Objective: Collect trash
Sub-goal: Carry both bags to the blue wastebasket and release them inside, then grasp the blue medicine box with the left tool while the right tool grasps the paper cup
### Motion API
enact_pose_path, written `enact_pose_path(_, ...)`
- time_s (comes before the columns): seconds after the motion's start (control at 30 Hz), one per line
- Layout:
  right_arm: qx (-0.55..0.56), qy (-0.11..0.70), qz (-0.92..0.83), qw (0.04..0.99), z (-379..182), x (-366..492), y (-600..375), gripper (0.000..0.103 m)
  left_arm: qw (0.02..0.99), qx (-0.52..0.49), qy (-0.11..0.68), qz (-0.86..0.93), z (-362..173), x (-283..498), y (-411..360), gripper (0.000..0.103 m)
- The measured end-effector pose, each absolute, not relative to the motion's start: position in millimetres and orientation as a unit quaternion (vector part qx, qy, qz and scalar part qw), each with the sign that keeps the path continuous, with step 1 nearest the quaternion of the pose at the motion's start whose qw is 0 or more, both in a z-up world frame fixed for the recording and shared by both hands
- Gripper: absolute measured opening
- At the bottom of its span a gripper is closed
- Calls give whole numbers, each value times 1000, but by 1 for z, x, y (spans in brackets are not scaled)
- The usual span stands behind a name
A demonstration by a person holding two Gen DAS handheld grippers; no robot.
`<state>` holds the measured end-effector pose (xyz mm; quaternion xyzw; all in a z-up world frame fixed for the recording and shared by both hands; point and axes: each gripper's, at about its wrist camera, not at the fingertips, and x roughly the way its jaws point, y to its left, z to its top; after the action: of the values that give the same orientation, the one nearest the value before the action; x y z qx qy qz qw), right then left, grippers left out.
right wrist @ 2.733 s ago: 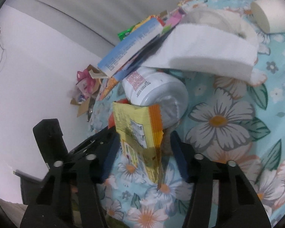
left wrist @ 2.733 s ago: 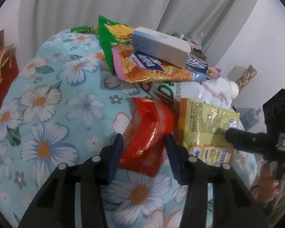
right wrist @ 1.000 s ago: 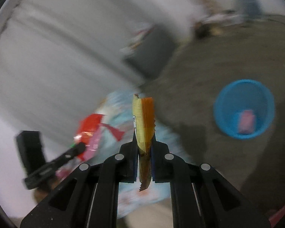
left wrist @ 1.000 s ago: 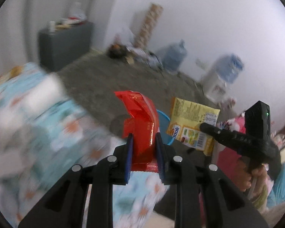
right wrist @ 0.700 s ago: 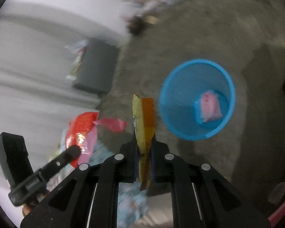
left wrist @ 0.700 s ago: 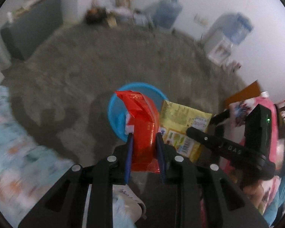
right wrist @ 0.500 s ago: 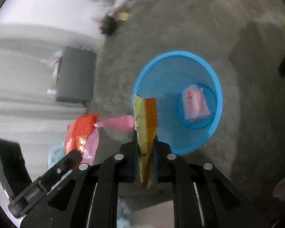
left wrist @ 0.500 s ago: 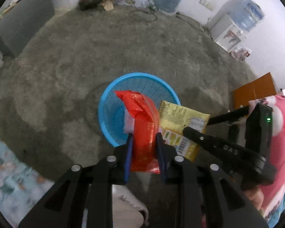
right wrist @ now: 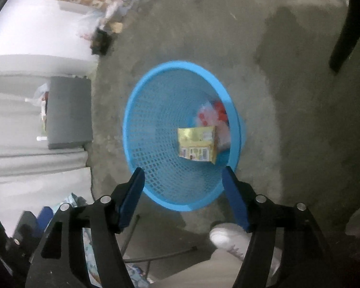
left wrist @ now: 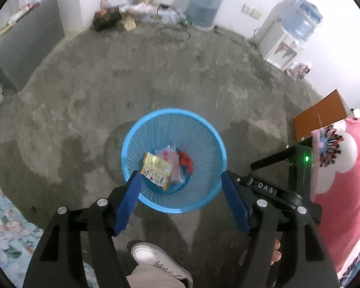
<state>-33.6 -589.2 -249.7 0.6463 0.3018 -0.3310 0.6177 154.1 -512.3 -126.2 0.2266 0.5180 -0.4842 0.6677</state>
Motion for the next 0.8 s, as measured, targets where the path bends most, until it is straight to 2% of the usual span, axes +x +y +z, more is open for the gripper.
enact_pose_path(0.2,567,288,-338,693,-181,-28,-568,70,703,190,462,-506,-45,142,-459,71)
enact_pose_path(0.37,510,289,-294,755,-116,-2,-539,72,747,140,412,-503,26,134,-382,76)
enact_pose_path(0.57,454,273,-188,827,-41,34,-486,79,810,77,358,-458,89,133,-243,81)
enact_pose_path(0.8,432,284,-30,855,1,91,-416,81,895,23,310,-320,114,139,-56,89)
